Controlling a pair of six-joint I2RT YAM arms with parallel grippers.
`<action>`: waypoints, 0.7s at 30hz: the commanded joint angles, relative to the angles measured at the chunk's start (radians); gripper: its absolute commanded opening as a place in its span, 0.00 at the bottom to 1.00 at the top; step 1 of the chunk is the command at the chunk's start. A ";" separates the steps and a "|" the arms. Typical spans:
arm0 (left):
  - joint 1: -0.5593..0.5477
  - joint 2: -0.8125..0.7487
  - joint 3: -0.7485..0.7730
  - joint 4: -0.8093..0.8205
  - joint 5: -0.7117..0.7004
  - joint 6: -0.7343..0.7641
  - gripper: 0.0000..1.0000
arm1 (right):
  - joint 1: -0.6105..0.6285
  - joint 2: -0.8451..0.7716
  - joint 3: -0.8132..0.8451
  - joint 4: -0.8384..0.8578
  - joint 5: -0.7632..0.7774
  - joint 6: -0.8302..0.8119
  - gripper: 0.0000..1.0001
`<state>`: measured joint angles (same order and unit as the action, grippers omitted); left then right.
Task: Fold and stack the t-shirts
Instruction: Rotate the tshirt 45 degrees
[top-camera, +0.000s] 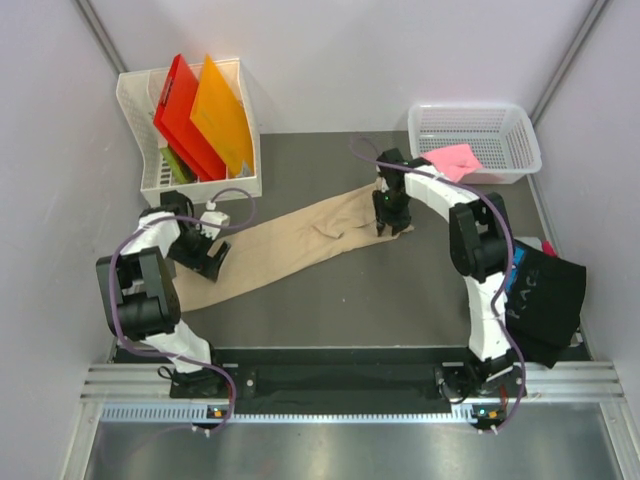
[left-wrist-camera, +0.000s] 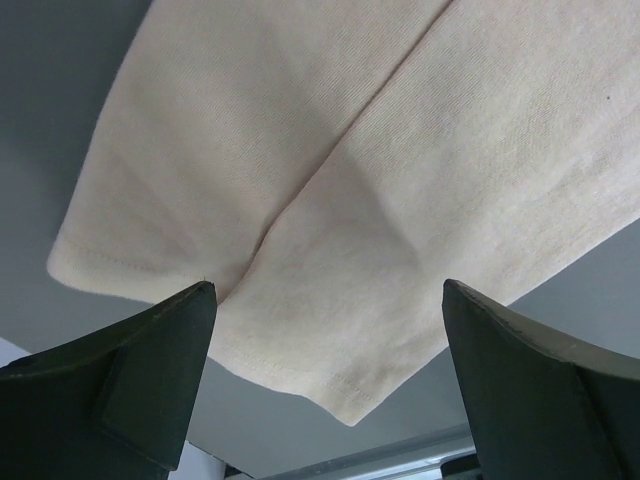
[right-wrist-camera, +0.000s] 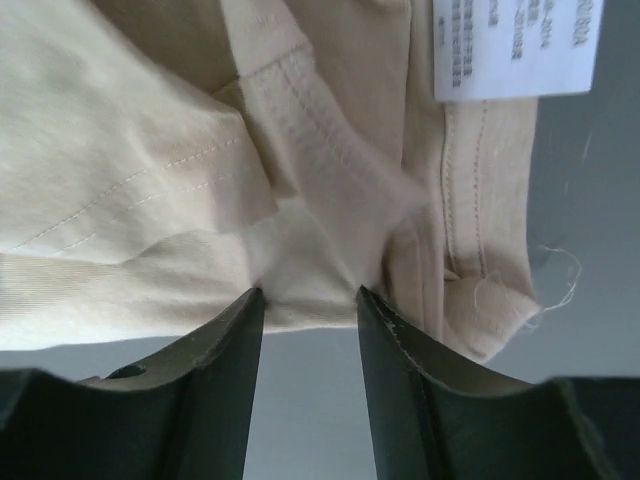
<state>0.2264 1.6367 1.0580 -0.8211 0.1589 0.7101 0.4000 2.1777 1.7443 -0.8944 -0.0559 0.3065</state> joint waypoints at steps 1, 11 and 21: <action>0.001 -0.046 0.014 0.013 -0.001 0.020 0.99 | 0.014 -0.119 -0.158 0.000 0.051 -0.014 0.43; -0.001 -0.018 0.126 -0.016 0.008 0.025 0.99 | 0.014 -0.067 -0.094 -0.024 0.096 -0.006 0.42; 0.001 -0.006 0.200 -0.036 0.030 0.037 0.99 | 0.037 -0.157 0.004 -0.143 -0.010 0.025 0.41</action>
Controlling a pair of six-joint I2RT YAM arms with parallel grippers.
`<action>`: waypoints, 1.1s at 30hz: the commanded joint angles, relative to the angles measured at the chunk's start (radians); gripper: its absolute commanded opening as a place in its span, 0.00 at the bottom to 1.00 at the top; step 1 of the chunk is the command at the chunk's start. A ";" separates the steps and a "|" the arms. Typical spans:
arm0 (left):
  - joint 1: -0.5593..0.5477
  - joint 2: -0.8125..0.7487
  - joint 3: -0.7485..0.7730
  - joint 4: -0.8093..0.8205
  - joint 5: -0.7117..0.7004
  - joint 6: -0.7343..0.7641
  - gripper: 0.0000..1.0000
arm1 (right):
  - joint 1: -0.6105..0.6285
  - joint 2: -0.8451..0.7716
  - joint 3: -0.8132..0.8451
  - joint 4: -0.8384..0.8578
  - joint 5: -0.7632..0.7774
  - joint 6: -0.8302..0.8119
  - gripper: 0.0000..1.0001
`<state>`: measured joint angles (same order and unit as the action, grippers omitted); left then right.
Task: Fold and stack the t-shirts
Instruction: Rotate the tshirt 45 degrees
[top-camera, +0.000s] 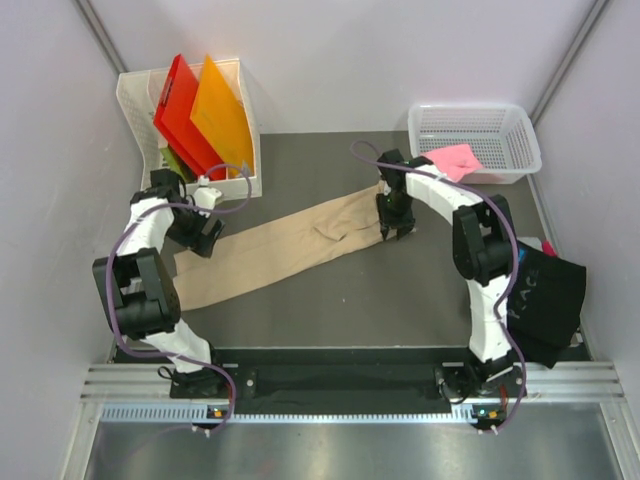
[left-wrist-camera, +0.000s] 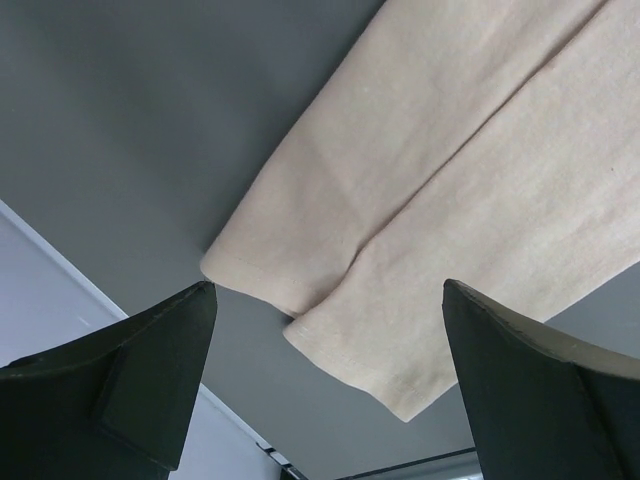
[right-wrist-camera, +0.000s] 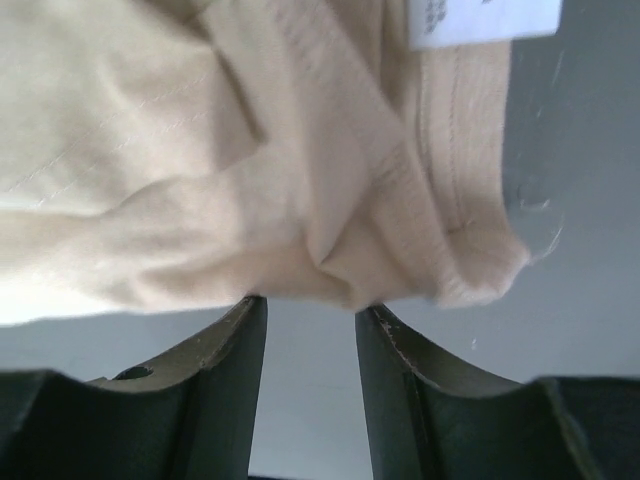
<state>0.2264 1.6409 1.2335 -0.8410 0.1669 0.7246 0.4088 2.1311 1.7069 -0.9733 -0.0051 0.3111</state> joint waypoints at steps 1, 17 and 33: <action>0.001 -0.010 0.014 -0.003 0.020 0.029 0.99 | 0.031 -0.128 0.037 -0.074 -0.087 0.025 0.41; 0.004 0.184 0.021 0.109 -0.060 0.036 0.99 | 0.070 -0.030 0.163 -0.094 -0.078 0.097 0.40; 0.016 0.145 -0.138 0.131 -0.158 0.137 0.99 | 0.025 0.053 0.068 -0.045 0.032 0.089 0.36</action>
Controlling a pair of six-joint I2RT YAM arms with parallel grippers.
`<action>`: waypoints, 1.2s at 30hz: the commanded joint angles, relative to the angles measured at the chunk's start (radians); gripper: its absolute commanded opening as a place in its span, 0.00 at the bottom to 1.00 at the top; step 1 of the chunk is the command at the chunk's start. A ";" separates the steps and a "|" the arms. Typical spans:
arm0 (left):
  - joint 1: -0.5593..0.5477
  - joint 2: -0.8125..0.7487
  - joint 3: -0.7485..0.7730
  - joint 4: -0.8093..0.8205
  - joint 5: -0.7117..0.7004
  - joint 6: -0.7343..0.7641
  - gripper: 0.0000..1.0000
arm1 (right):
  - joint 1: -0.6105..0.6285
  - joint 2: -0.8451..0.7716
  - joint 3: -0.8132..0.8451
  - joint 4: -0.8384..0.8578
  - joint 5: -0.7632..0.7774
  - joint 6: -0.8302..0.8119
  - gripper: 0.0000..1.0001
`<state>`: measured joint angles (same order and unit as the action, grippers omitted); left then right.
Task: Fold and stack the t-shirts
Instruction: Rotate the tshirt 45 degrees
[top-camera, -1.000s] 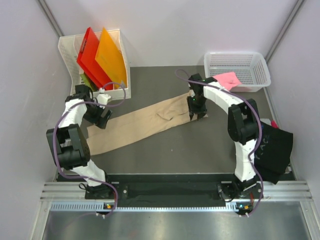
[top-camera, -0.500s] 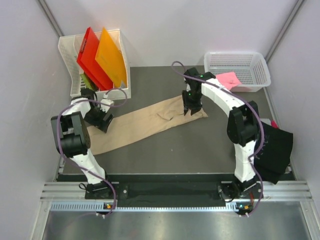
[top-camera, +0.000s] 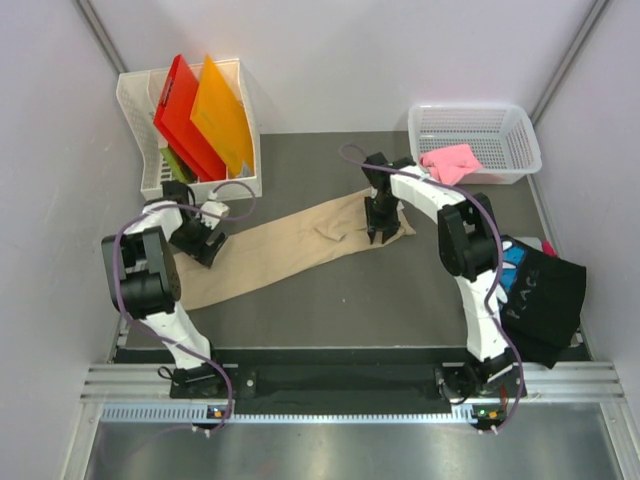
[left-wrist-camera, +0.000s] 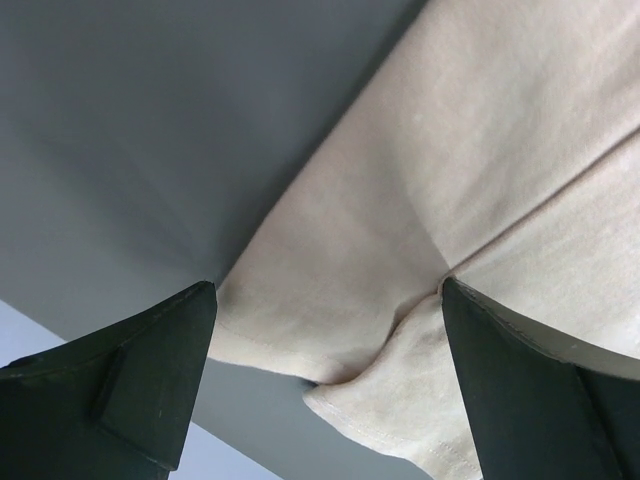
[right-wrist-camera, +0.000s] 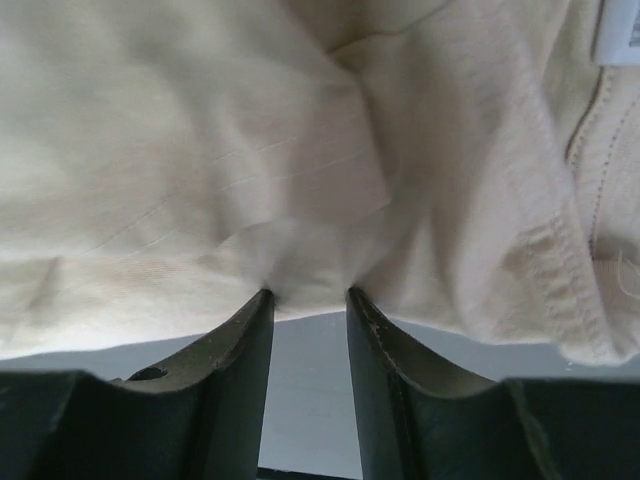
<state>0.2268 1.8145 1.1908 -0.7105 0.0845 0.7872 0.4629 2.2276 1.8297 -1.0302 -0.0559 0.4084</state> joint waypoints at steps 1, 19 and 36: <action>0.014 -0.049 -0.108 0.000 -0.075 0.083 0.99 | -0.039 -0.046 -0.075 0.016 0.096 -0.013 0.35; -0.087 -0.139 -0.250 -0.138 -0.075 0.027 0.99 | -0.188 0.342 0.411 0.027 0.001 -0.011 0.33; -0.375 -0.116 -0.339 -0.222 0.001 -0.097 0.99 | -0.208 0.368 0.410 0.369 -0.189 -0.029 0.38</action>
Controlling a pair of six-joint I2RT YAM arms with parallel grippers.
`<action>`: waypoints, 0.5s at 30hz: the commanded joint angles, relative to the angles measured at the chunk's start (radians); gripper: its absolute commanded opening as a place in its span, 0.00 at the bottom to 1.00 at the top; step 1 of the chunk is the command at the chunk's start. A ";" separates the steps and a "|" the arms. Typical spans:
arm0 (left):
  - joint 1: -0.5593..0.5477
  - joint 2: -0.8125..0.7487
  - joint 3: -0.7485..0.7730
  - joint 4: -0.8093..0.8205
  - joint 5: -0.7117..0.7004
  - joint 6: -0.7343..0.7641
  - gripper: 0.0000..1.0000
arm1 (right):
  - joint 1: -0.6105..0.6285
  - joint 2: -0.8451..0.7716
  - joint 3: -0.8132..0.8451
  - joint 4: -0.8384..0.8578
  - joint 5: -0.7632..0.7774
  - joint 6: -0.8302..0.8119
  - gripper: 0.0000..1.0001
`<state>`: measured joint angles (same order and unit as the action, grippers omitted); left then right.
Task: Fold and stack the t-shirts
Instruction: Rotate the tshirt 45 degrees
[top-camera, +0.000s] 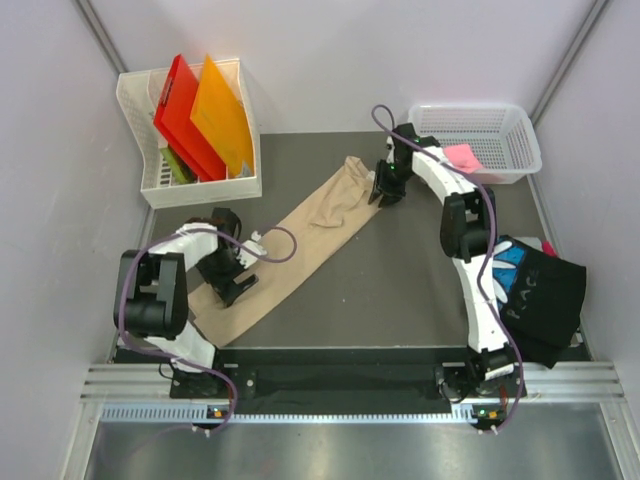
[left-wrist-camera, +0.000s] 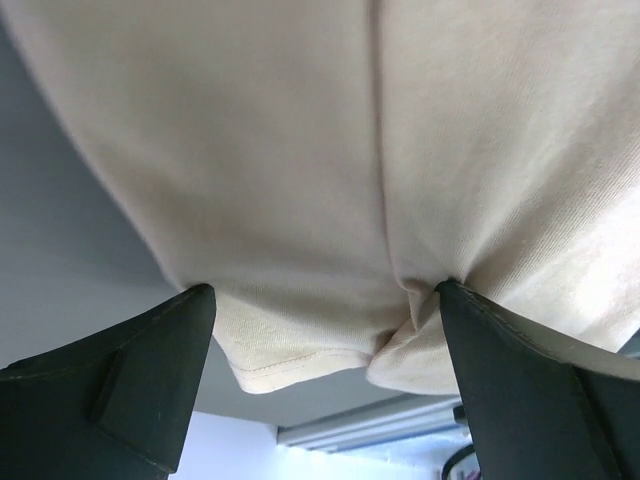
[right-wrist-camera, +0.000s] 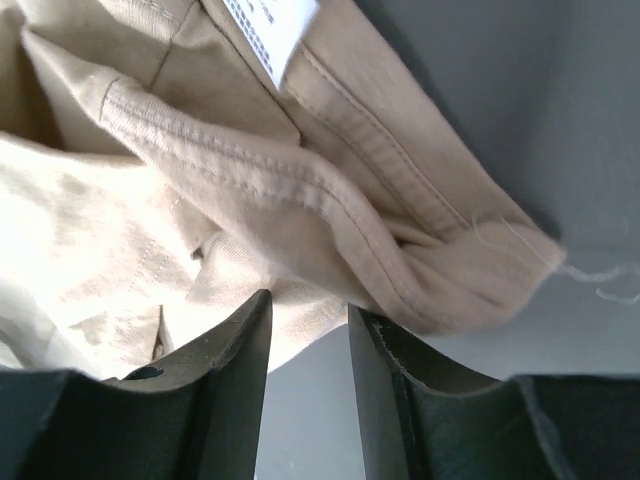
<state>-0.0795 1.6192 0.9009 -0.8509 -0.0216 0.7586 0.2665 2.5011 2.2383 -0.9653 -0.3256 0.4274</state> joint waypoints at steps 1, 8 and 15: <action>-0.086 0.091 -0.034 -0.085 0.117 -0.076 0.99 | -0.012 0.096 0.000 0.310 0.074 -0.049 0.38; -0.285 0.191 0.059 -0.094 0.209 -0.142 0.99 | -0.012 0.108 -0.003 0.332 0.074 -0.039 0.38; -0.410 0.315 0.165 -0.085 0.314 -0.206 0.99 | -0.049 0.127 0.046 0.336 0.072 -0.018 0.37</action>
<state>-0.4160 1.8351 1.0641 -1.0634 -0.1028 0.5819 0.2642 2.5347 2.2486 -0.7319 -0.3683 0.4274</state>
